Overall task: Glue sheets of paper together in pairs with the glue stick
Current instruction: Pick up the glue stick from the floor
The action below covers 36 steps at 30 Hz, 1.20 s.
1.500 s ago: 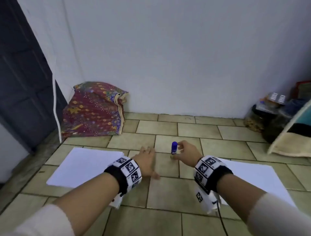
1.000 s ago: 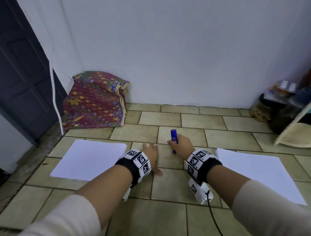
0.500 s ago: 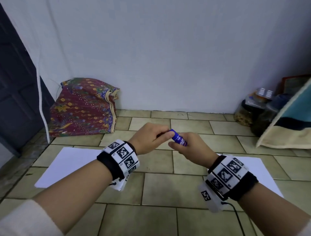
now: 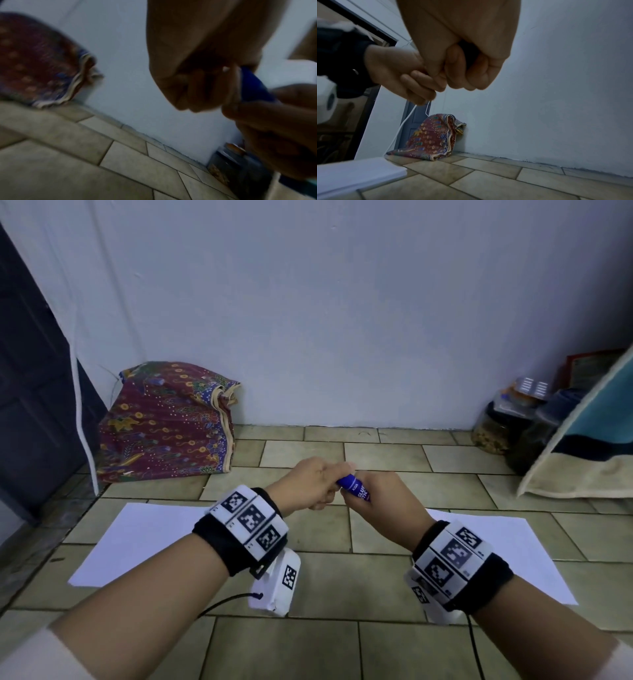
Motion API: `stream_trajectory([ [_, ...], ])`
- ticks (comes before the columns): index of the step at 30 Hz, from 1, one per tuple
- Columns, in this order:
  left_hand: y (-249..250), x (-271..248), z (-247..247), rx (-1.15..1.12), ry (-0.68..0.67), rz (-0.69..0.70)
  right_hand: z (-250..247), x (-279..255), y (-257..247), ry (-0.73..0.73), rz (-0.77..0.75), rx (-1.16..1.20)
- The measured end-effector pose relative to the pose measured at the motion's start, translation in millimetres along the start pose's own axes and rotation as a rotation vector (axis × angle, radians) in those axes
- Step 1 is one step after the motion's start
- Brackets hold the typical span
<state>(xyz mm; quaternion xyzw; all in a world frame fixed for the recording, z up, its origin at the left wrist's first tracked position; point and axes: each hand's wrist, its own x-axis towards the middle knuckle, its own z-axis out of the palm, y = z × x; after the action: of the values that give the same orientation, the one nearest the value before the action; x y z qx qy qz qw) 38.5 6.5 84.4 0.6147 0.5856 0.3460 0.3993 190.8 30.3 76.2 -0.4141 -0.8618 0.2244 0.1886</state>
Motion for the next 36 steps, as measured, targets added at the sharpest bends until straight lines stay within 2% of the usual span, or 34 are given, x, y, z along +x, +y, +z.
stream_trajectory([
  [2,-1.4,-3.8,-6.4,0.047,-0.038,0.111,-3.0,0.3,-0.1,0.005,-0.014,0.02],
  [6,-8.8,-4.9,-15.8,0.381,0.046,0.428,-12.6,1.0,-3.4,-0.036,-0.02,0.049],
  [9,-14.7,-3.6,-13.8,0.411,0.149,0.502,-10.8,1.8,-3.7,-0.042,-0.033,0.02],
  [11,-13.1,-2.7,-8.1,0.349,0.182,0.38,-7.6,2.9,-4.3,-0.025,-0.036,-0.057],
  [12,-9.8,-2.5,-6.0,0.296,0.147,0.239,-6.0,3.2,-4.2,-0.022,-0.036,-0.115],
  [14,-2.1,-4.1,-4.6,0.085,-0.008,-0.051,-1.7,2.9,-2.3,-0.035,-0.042,-0.221],
  [15,0.2,-6.1,-6.0,0.032,-0.079,-0.116,0.2,2.0,-1.2,-0.044,-0.045,-0.243],
  [16,1.1,-7.9,-8.2,0.061,-0.118,-0.097,1.3,1.1,0.0,-0.049,-0.045,-0.236],
  [17,0.9,-9.3,-9.3,0.128,-0.121,-0.02,1.6,0.9,1.1,-0.045,-0.042,-0.207],
  [20,-4.9,-9.5,-7.7,0.407,-0.028,0.265,-0.5,1.7,0.9,-0.05,-0.03,-0.126],
  [22,-9.9,-6.1,-8.0,0.553,0.039,0.31,0.6,1.8,-1.6,-0.071,-0.015,-0.098],
  [24,-11.6,-5.1,-5.9,0.505,0.131,0.303,3.3,1.6,-7.0,-0.053,-0.009,-0.101],
  [27,-4.7,4.1,-0.2,0.431,0.218,0.237,3.8,6.7,-17.9,0.018,0.019,-0.239],
  [29,-1.0,14.5,-19.9,0.417,0.288,0.021,0.6,5.8,-20.0,0.066,0.075,-0.382],
  [31,-9.4,22.7,-64.7,0.561,0.442,-0.263,-1.2,-6.6,-11.9,0.083,0.139,-0.456],
  [32,-15.4,25.2,-91.4,0.653,0.515,-0.317,-1.3,-13.5,-5.2,0.084,0.169,-0.44],
  [34,-25.2,27.3,-120.7,0.687,0.56,-0.27,-1.0,-23.5,7.5,0.075,0.189,-0.32],
  [36,-29.7,33.7,-116.5,0.652,0.45,-0.218,1.6,-24.5,14.1,0.08,0.172,-0.161],
])
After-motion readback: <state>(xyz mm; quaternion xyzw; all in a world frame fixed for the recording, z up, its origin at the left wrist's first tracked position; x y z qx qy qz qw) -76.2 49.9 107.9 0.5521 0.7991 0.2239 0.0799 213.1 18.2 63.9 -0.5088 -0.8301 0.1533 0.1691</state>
